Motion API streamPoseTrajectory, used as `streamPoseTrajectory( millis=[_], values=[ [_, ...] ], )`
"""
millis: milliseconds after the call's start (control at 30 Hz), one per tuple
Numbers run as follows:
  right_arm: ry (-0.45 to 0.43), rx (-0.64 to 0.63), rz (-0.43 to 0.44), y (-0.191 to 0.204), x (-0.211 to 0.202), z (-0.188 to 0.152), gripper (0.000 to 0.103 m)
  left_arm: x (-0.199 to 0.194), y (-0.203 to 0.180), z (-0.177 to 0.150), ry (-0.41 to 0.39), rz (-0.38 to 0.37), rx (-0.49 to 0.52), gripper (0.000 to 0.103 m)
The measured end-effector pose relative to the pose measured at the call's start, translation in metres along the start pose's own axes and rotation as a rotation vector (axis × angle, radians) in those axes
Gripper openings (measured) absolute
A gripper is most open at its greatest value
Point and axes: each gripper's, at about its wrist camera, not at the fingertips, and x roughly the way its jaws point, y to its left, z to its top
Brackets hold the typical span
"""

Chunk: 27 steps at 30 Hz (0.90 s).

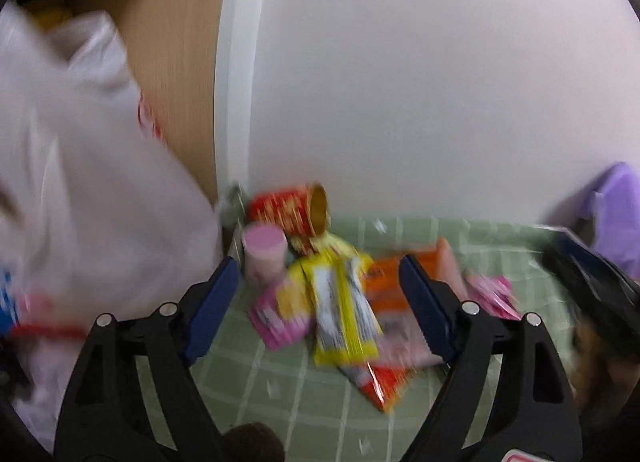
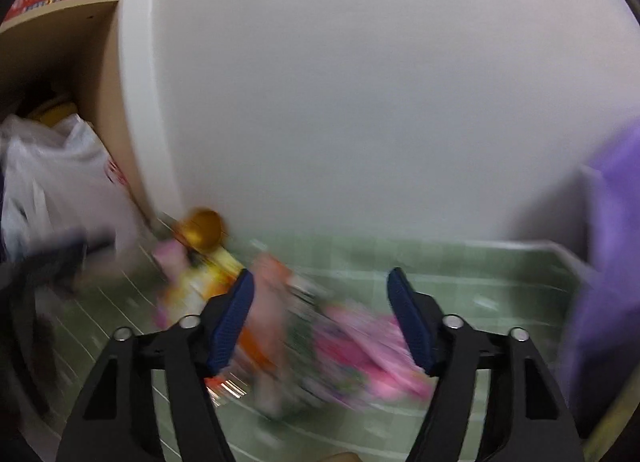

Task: Collect trash
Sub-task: 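Grasp the red-and-gold paper cup with the right gripper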

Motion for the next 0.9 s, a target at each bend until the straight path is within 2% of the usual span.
streamPoseTrajectory(
  millis=[100, 167, 233, 333, 500, 567, 667, 800, 900],
  values=[
    [0.054, -0.03, 0.128, 0.05, 0.052, 0.022, 0.053, -0.004, 0.004, -0.034, 0.039, 0.011, 0.047, 0.078],
    [0.119, -0.055, 0.199, 0.082, 0.093, 0.028, 0.047, 0.0, 0.006, -0.057, 0.089, 0.003, 0.04, 0.078],
    [0.17, -0.05, 0.238, 0.097, 0.125, 0.03, 0.042, 0.0, 0.009, -0.075, 0.12, -0.004, 0.021, 0.078],
    [0.213, -0.051, 0.244, 0.112, 0.161, 0.028, 0.04, -0.006, 0.009, -0.092, 0.139, -0.013, 0.015, 0.078],
    [0.293, -0.044, 0.265, 0.124, 0.21, 0.026, 0.037, -0.011, 0.012, -0.099, 0.127, -0.006, 0.052, 0.078],
    [0.303, -0.048, 0.267, 0.126, 0.222, 0.028, 0.027, -0.009, 0.015, -0.101, 0.133, -0.004, 0.055, 0.078],
    [0.294, -0.077, 0.323, 0.13, 0.22, 0.034, 0.01, -0.008, 0.018, -0.101, 0.137, -0.008, 0.043, 0.078],
    [0.218, -0.174, 0.333, 0.133, 0.172, 0.044, 0.006, -0.011, 0.016, -0.101, 0.109, -0.007, 0.062, 0.078],
    [0.18, -0.16, 0.339, 0.114, 0.127, 0.05, 0.006, -0.013, 0.008, -0.096, 0.052, -0.022, 0.076, 0.084]
  ],
)
